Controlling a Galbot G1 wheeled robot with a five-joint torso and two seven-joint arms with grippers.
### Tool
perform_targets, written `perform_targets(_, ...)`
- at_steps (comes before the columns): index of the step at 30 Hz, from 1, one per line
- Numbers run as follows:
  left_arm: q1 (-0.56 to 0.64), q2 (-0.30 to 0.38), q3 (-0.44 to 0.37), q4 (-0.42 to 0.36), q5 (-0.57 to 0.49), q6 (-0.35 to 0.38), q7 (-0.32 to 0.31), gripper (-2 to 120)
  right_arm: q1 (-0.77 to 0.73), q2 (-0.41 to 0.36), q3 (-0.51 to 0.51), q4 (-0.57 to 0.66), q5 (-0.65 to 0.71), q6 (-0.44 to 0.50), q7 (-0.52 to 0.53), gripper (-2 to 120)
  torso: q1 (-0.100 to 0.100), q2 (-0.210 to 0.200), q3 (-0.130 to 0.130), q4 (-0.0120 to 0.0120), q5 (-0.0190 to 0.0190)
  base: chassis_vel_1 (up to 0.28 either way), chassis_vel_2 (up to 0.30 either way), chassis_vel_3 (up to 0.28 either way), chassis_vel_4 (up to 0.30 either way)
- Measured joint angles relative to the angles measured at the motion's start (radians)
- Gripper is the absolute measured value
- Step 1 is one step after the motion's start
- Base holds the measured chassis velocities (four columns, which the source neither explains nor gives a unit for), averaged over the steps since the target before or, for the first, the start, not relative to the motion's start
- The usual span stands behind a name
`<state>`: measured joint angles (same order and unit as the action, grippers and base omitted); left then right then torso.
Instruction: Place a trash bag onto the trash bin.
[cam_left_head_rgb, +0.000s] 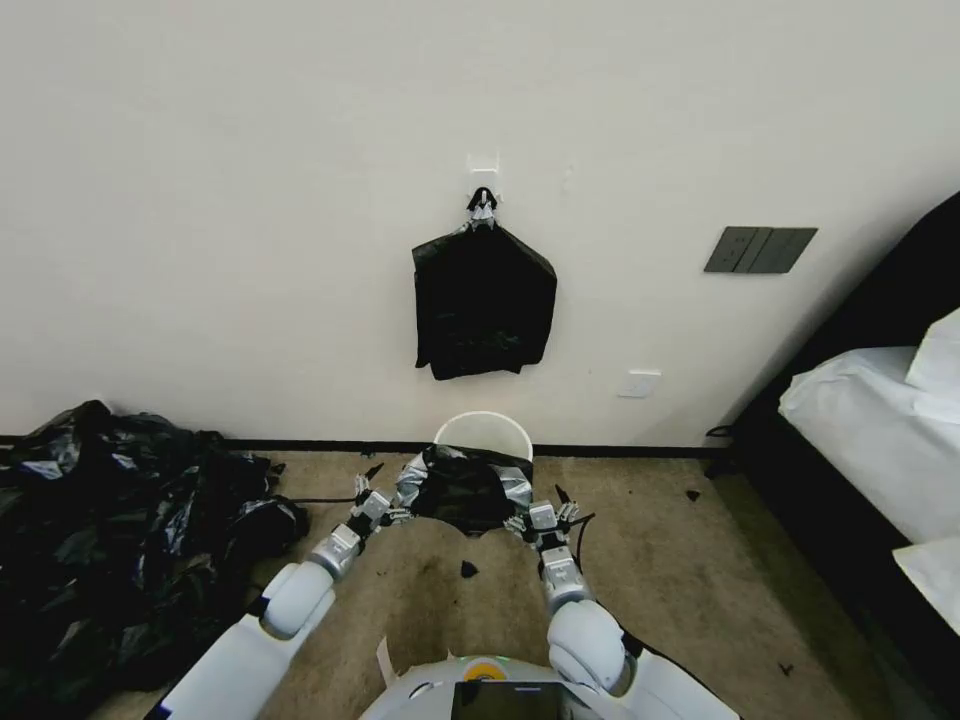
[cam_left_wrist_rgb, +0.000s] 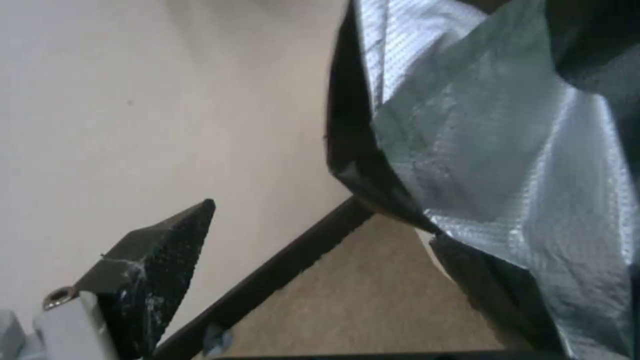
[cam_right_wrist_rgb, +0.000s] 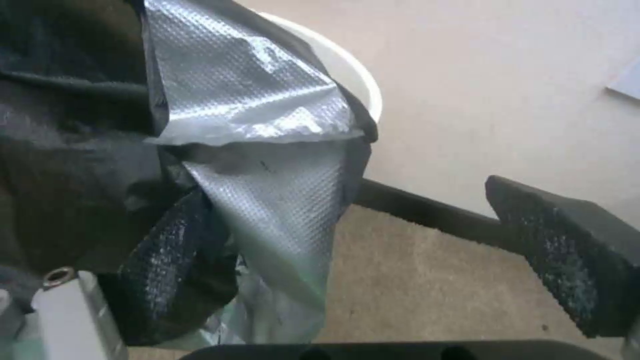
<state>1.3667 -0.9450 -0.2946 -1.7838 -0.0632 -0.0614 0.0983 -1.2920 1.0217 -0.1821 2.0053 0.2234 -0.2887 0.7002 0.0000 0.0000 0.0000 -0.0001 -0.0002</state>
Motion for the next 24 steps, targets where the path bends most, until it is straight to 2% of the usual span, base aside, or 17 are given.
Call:
perform_targets(1, -0.008, 0.005, -0.016, 0.023, -0.016, -0.034, 0.044, 100, 0.002, 0.001, 0.000, -0.003, 0.000, 0.000, -0.003, 100, 0.000, 0.000, 0.000, 0.0000, 0.0001, 0.000, 0.000, 0.000, 0.000)
perform_targets(3, -0.010, 0.008, -0.022, 0.030, -0.023, -0.044, 0.059, 100, 0.003, 0.001, 0.000, -0.006, 0.000, 0.000, -0.004, 100, 0.000, 0.000, 0.000, 0.0001, 0.0000, 0.000, 0.000, 0.000, 0.000)
perform_targets(4, -0.021, 0.017, -0.045, 0.057, -0.051, -0.082, 0.122, 100, 0.007, 0.003, 0.001, -0.015, -0.001, 0.001, -0.008, 100, 0.000, 0.000, 0.000, 0.0001, 0.0002, 0.000, 0.000, 0.000, 0.000)
perform_targets(7, -0.046, 0.027, -0.078, 0.103, -0.115, -0.149, 0.247, 100, 0.018, 0.010, 0.002, -0.031, -0.001, 0.001, -0.010, 100, 0.000, 0.000, 0.000, 0.0001, 0.0002, 0.000, 0.000, 0.000, 0.000)
perform_targets(8, -0.046, 0.027, -0.078, 0.103, -0.115, -0.149, 0.247, 100, 0.018, 0.010, 0.002, -0.031, -0.001, 0.001, -0.010, 100, 0.000, 0.000, 0.000, 0.0001, 0.0002, 0.000, 0.000, 0.000, 0.000)
perform_targets(9, -0.068, 0.030, -0.097, 0.134, -0.155, -0.200, 0.342, 100, 0.024, 0.014, 0.002, -0.038, -0.002, 0.002, -0.012, 100, 0.000, 0.000, 0.000, 0.0001, 0.0001, 0.000, 0.000, 0.000, 0.000)
perform_targets(10, -0.079, 0.031, -0.107, 0.150, -0.172, -0.224, 0.389, 100, 0.027, 0.016, 0.002, -0.040, -0.002, 0.002, -0.013, 100, 0.000, 0.000, 0.000, 0.0000, 0.0001, 0.000, 0.000, 0.000, 0.000)
perform_targets(12, -0.115, 0.036, -0.138, 0.200, -0.220, -0.283, 0.563, 100, 0.035, 0.021, 0.002, -0.045, -0.002, 0.000, -0.015, 100, 0.000, 0.000, 0.000, 0.0000, 0.0002, 0.000, 0.000, 0.000, 0.000)
perform_targets(13, -0.115, 0.036, -0.138, 0.200, -0.220, -0.283, 0.563, 100, 0.035, 0.021, 0.002, -0.045, -0.002, 0.000, -0.015, 100, 0.000, 0.000, 0.000, 0.0000, 0.0002, 0.000, 0.000, 0.000, 0.000)
perform_targets(14, -0.123, 0.037, -0.144, 0.213, -0.230, -0.293, 0.609, 100, 0.036, 0.022, 0.002, -0.046, -0.002, 0.000, -0.015, 100, 0.000, 0.000, 0.000, 0.0001, 0.0002, 0.000, 0.000, 0.000, 0.000)
perform_targets(15, -0.138, 0.038, -0.154, 0.232, -0.243, -0.304, 0.684, 100, 0.038, 0.024, 0.002, -0.048, -0.002, 0.000, -0.016, 100, 0.000, 0.000, 0.000, 0.0001, 0.0001, 0.000, 0.000, 0.000, 0.000)
perform_targets(17, -0.165, 0.039, -0.166, 0.269, -0.259, -0.324, 0.794, 100, 0.039, 0.029, 0.003, -0.053, -0.002, -0.001, -0.017, 100, 0.000, 0.000, 0.000, 0.0000, 0.0001, 0.000, 0.000, 0.000, 0.000)
perform_targets(18, -0.165, 0.039, -0.166, 0.269, -0.259, -0.324, 0.794, 100, 0.039, 0.029, 0.003, -0.053, -0.002, -0.001, -0.017, 100, 0.000, 0.000, 0.000, 0.0000, 0.0001, 0.000, 0.000, 0.000, 0.000)
perform_targets(21, -0.200, 0.038, -0.169, 0.319, -0.285, -0.353, 0.879, 100, 0.042, 0.038, 0.007, -0.063, -0.002, -0.001, -0.019, 100, 0.000, 0.000, 0.000, 0.0000, 0.0001, 0.000, 0.000, 0.000, 0.000)
perform_targets(24, -0.211, 0.037, -0.169, 0.335, -0.296, -0.360, 0.892, 100, 0.045, 0.041, 0.010, -0.067, -0.001, -0.001, -0.019, 100, 0.000, 0.000, 0.000, 0.0000, 0.0000, 0.000, 0.000, 0.000, 0.000)
